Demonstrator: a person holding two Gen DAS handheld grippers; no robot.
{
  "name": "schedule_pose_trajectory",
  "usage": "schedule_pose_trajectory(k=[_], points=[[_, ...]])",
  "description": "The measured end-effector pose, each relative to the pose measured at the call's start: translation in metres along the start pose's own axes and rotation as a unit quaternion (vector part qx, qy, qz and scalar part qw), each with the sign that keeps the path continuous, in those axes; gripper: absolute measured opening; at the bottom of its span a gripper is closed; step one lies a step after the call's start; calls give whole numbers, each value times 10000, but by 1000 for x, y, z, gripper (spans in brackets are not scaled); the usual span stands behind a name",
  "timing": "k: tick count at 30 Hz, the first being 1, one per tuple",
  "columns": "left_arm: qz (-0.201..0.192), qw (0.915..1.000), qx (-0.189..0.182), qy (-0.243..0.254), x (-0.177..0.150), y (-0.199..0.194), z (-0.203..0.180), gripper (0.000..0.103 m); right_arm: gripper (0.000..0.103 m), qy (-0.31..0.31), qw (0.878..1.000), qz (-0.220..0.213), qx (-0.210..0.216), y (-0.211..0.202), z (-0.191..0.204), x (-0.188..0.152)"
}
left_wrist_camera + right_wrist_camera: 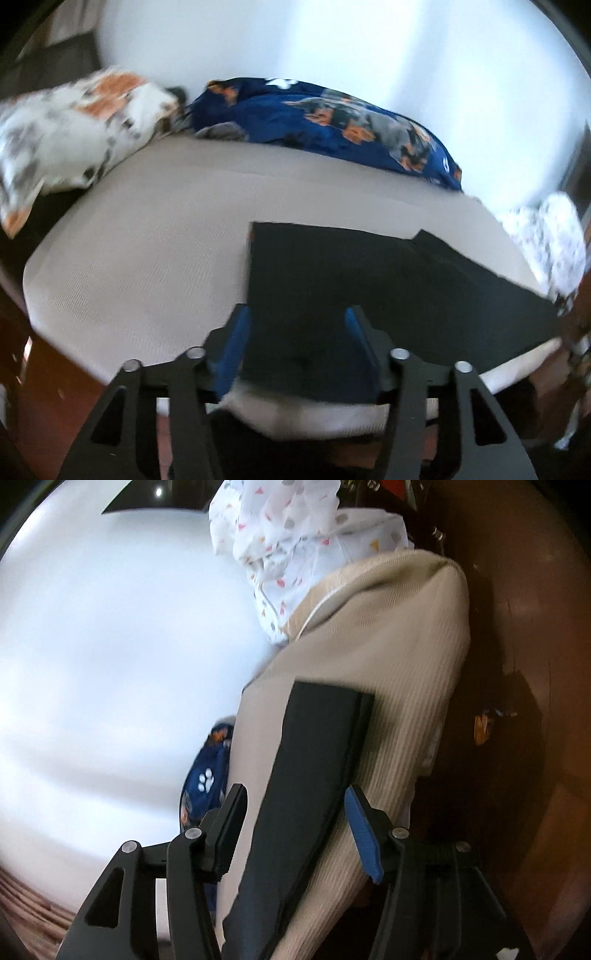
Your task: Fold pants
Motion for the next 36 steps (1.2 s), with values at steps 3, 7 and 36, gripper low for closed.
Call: schedule_pose_trajectory(k=[3, 7, 36], points=[[193, 9994, 1, 273, -3, 28, -21, 61, 54, -13, 10000, 50, -79, 7, -4, 8], [527, 9982, -44, 283, -12, 61, -34, 61, 54, -30, 9994, 171, -304, 22, -12, 14], [576, 9979, -51, 304, -11, 78, -42, 76, 17, -307, 9979, 568, -111, 56, -6, 10]])
Point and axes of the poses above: each gripper's, at about its wrist camera, not at the fingertips, and y roughly the way its jaws point, z to its left, x to its top, the point moved 10 cm from there along y, roughly the way its jaws point, and after that the axes turned 3 degrees about -y, right-handed, at the moved point
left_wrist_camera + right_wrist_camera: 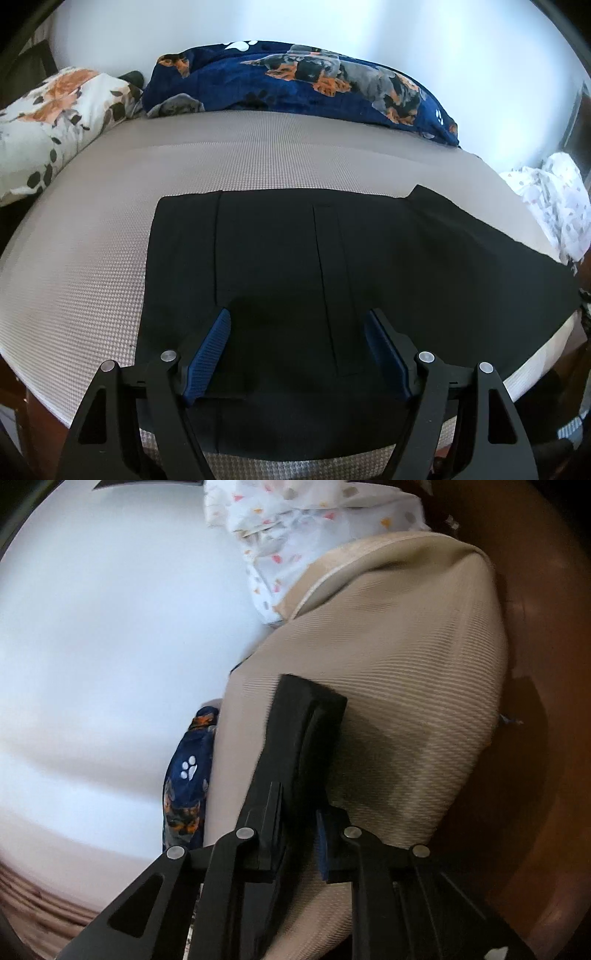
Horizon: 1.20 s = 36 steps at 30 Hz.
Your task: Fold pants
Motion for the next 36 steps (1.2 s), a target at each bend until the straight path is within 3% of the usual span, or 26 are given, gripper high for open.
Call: schedule_pose_trajectory(k=[3, 6, 7, 11, 16, 24, 36], points=[[-18, 10000, -6, 16, 0, 0, 0, 76, 22, 145, 9997, 184, -8, 16, -2, 0], [-27, 10000, 18, 80, -1, 0, 1, 76, 15, 193, 9997, 80, -101, 19, -3, 1], [-34, 9999, 16, 93, -1, 0, 1, 76, 7, 40, 9993, 85, -358, 19, -4, 0], [-41, 9999, 11, 99, -1, 0, 2, 76, 7, -452, 9965, -72, -705, 13, 11, -1], [-52, 9999, 7, 98, -1, 0, 1, 76, 7, -1418, 9876, -23, -674, 14, 71, -19], [-78, 9999, -7, 87, -2, -3, 0, 76, 7, -2353, 9693, 605, -367, 52, 146, -102], [-117, 9997, 17, 213, -4, -5, 0, 76, 7, -3308, 9331, 1305, -543, 94, 162, -217]])
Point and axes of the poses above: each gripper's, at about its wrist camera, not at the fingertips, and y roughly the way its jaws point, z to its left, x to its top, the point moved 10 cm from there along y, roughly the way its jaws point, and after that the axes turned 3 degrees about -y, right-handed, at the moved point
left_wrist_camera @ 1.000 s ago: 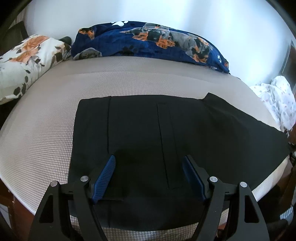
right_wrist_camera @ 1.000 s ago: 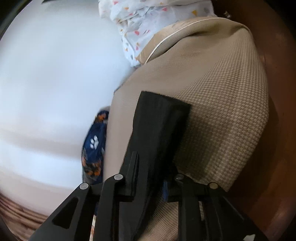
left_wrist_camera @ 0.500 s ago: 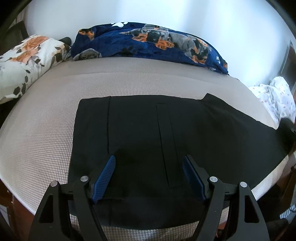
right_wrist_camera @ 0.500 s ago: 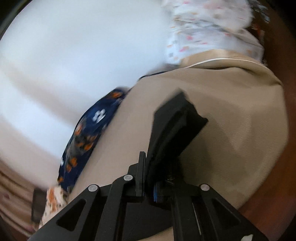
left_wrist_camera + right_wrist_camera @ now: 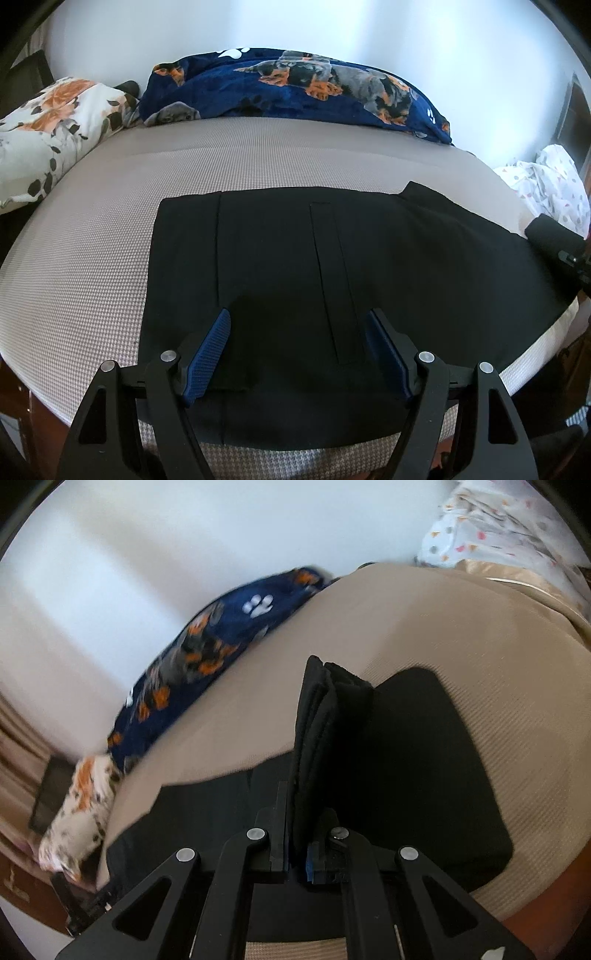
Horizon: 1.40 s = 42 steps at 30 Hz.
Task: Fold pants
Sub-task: 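Lower the leg onto the trousers and open the right tool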
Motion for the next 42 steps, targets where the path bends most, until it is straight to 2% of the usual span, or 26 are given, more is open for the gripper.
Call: schedule_pose_trajectory(k=[8, 18, 31, 36, 42], points=[[-24, 10000, -2, 17, 0, -1, -1, 76, 7, -682, 9974, 170, -177, 19, 35, -27], [-31, 10000, -3, 17, 0, -1, -2, 76, 7, -1510, 9869, 387, -420, 33, 61, -54], [-36, 10000, 4, 22, 0, -2, -2, 76, 11, -2639, 9600, 450, -819, 42, 88, -76], [-38, 10000, 10, 32, -1, -2, -2, 76, 17, -2879, 9525, 479, -869, 45, 95, -83], [-37, 10000, 16, 45, -1, -2, -3, 76, 35, -3122, 9448, 518, -847, 47, 104, -93]])
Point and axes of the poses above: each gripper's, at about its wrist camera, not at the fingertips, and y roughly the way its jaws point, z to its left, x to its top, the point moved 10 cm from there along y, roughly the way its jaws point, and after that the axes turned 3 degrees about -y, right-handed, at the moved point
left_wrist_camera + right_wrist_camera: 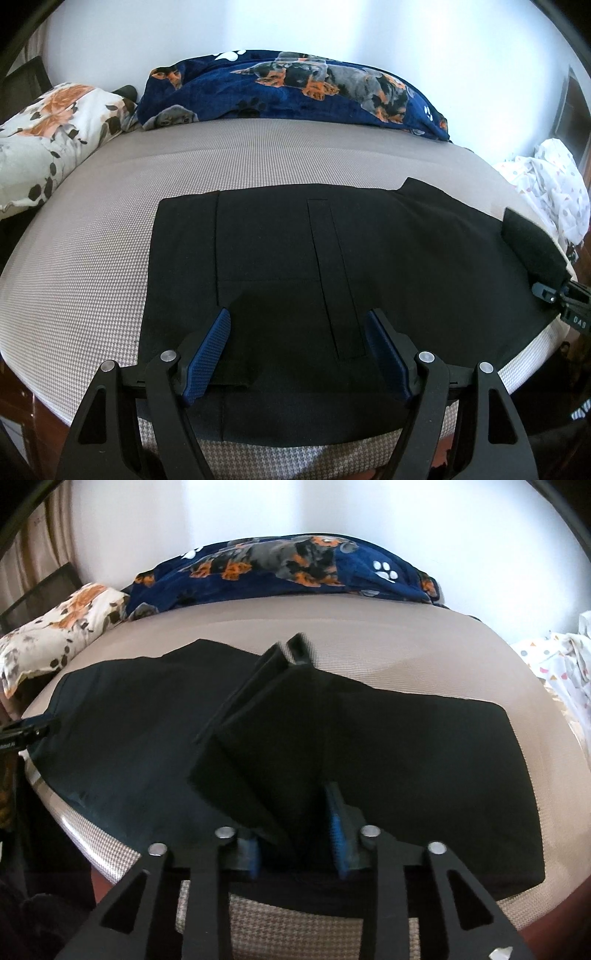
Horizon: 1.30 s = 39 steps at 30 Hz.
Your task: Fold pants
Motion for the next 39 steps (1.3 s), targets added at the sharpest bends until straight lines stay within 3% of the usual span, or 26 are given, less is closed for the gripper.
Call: schedule_pose_trajectory(k=[5, 8, 12, 15, 16, 18, 19, 20, 23, 29, 39], points=[[-2, 10000, 7, -2, 0, 0, -1, 76, 65, -246, 9993, -29, 291, -5, 19, -2], [0, 10000, 12, 27, 0, 0, -2, 76, 73, -309, 9977, -115, 597, -12, 29, -3], [14, 10000, -4, 37, 1, 0, -3, 76, 74, 94, 9907, -369, 1306, -32, 27, 2], [11, 10000, -6, 1, 1, 0, -3, 76, 74, 859, 9778, -671, 1791, -51, -2, 12], [12, 10000, -13, -12, -1, 0, -5, 76, 72, 1087, 9743, -741, 1830, -54, -14, 16], [13, 10000, -29, -48, -1, -1, -5, 76, 52, 1675, 9664, -741, 1802, -53, -48, 19], [2, 10000, -38, -65, -1, -2, -5, 76, 31, 2013, 9605, -634, 1811, -47, -65, 18], [-11, 10000, -44, -81, 0, -2, -6, 76, 17, 2239, 9559, -546, 1818, -41, -77, 17], [-10, 9999, -76, -102, -1, -4, -6, 76, 15, 2591, 9470, -381, 1858, -25, -96, 18], [30, 9998, -133, -124, -1, -5, -9, 76, 15, 2446, 9501, -226, 1923, -3, -86, 26], [82, 9998, -158, -120, -4, -4, -10, 76, 13, 2380, 9455, 315, 2200, 13, -59, -10]])
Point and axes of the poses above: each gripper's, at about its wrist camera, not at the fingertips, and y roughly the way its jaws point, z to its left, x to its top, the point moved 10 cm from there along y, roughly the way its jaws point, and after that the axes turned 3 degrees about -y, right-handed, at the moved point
